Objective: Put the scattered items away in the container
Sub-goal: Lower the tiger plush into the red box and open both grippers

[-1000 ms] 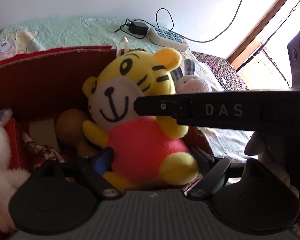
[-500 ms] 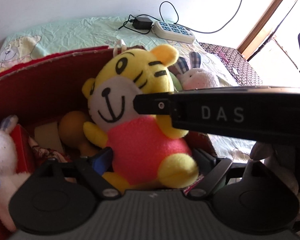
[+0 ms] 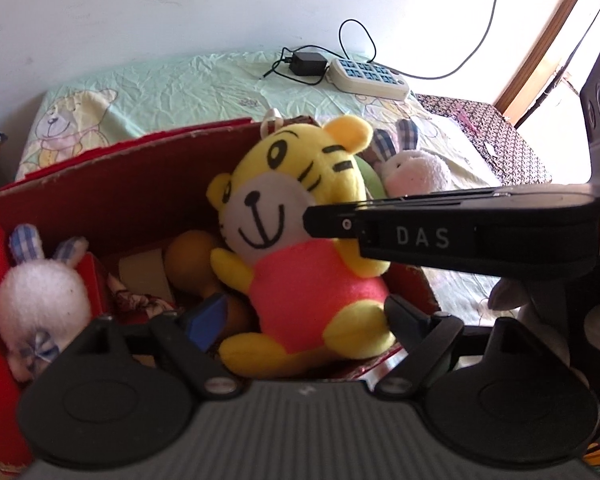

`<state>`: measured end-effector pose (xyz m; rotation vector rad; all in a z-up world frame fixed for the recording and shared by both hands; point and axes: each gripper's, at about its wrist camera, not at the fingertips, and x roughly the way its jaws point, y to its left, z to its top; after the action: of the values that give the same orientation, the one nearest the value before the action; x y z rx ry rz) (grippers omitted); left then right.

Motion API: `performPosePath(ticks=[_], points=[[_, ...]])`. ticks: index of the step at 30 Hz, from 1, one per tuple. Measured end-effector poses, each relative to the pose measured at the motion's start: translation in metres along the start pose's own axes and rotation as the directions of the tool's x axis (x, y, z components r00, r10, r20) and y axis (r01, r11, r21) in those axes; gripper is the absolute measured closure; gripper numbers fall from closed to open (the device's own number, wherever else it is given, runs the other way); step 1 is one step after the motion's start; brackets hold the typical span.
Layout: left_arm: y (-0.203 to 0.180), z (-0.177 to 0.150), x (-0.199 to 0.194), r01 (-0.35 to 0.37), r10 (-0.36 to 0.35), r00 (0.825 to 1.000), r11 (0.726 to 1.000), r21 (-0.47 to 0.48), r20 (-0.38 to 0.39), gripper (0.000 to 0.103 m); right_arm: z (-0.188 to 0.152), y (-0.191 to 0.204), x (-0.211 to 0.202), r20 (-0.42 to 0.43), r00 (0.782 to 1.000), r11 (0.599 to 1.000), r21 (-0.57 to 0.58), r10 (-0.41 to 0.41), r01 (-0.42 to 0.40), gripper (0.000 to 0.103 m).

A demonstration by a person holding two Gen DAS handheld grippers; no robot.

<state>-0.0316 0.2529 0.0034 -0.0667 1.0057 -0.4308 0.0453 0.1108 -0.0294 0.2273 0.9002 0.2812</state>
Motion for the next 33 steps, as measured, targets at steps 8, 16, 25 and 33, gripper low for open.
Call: performPosePath(ticks=[8, 16, 25, 33], points=[[0.014, -0.005, -0.021, 0.021, -0.019, 0.999, 0.998, -0.057, 0.042, 0.018, -0.005, -0.004, 0.0, 0.014, 1.0, 1.0, 0.002, -0.014, 0.014, 0.09], [0.033, -0.01, -0.012, -0.102, 0.103, 0.995, 0.988, -0.117, 0.003, 0.019, -0.005, 0.006, -0.007, 0.033, 0.999, 1.0, 0.001, -0.023, 0.023, 0.083], [0.034, -0.015, 0.0, -0.163, 0.159, 0.987, 0.979, -0.122, -0.036, 0.021, -0.008, 0.022, -0.017, 0.057, 0.998, 1.0, -0.025, -0.017, 0.018, 0.078], [0.029, -0.015, 0.007, -0.205, 0.2, 0.978, 0.973, -0.104, -0.055, 0.018, -0.014, 0.019, -0.022, 0.076, 0.997, 1.0, 0.028, -0.003, 0.001, 0.078]])
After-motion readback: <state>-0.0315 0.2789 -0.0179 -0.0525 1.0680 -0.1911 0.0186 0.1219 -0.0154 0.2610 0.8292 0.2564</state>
